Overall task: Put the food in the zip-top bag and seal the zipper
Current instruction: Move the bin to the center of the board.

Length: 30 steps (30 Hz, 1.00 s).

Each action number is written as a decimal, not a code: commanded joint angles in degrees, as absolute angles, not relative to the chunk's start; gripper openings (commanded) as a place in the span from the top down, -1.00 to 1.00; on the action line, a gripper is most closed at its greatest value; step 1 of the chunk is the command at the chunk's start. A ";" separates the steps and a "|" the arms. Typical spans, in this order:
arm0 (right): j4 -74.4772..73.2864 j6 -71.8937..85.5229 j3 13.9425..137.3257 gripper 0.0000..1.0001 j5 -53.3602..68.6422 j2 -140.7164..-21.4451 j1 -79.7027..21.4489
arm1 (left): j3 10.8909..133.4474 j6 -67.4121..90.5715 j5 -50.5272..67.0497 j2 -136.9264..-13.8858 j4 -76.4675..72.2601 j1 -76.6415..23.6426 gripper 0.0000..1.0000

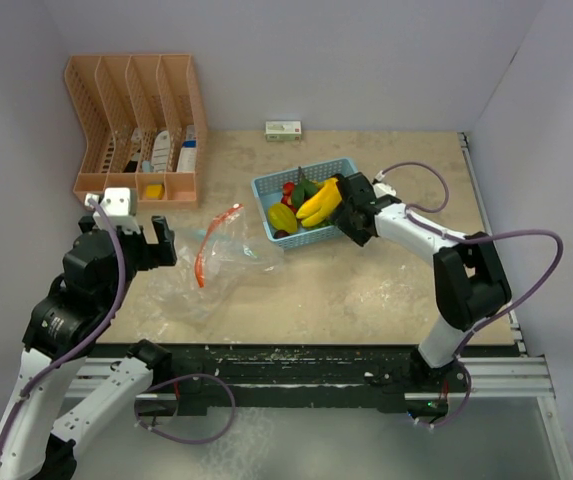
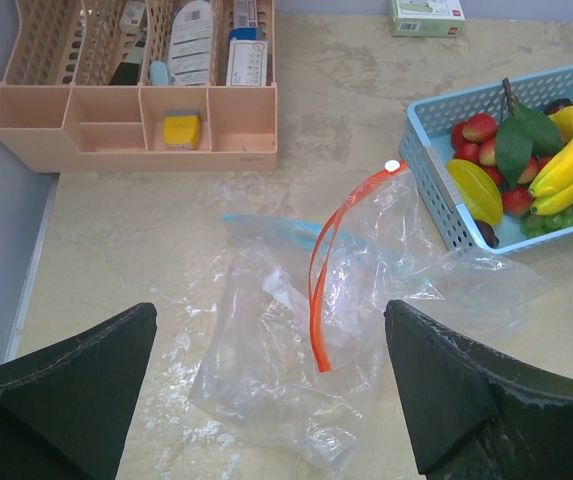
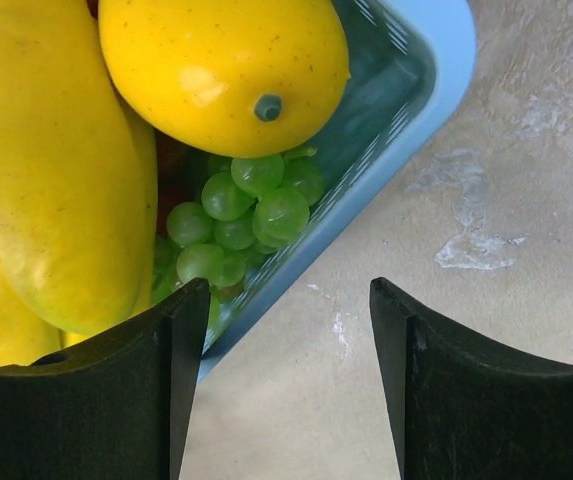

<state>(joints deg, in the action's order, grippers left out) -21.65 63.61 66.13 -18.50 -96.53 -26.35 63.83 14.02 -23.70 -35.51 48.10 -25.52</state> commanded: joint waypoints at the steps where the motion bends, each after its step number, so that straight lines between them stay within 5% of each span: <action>1: -19.83 66.81 66.57 -0.34 -20.56 -96.83 -26.64 | 63.83 13.99 -23.29 -34.98 47.30 -25.31 -0.98; 5: -18.96 66.76 65.90 -0.30 -21.43 -97.75 -26.70 | 63.94 13.55 -23.36 -34.87 47.51 -25.32 -0.98; 7: -19.87 66.27 65.37 0.06 -21.44 -97.59 -26.72 | 63.90 13.51 -23.47 -34.74 47.62 -25.31 -0.98; 9: -21.11 66.25 64.14 0.75 -22.01 -96.68 -26.72 | 63.83 13.47 -23.55 -34.48 47.59 -25.33 -0.98; 11: -21.84 66.18 62.49 0.90 -22.45 -94.89 -26.67 | 63.76 13.60 -23.46 -34.37 47.55 -25.32 -0.98; 24: -29.08 65.50 47.26 0.91 -23.89 -74.55 -27.33 | 63.92 14.82 -21.54 -34.65 47.28 -25.31 -0.98; 29: -30.28 64.44 43.74 0.65 -23.28 -66.94 -27.29 | 63.89 15.02 -21.00 -35.06 47.44 -25.32 -0.98; 30: -29.91 63.49 43.49 0.47 -22.66 -66.20 -27.33 | 63.87 15.03 -20.99 -35.19 47.46 -25.32 -0.98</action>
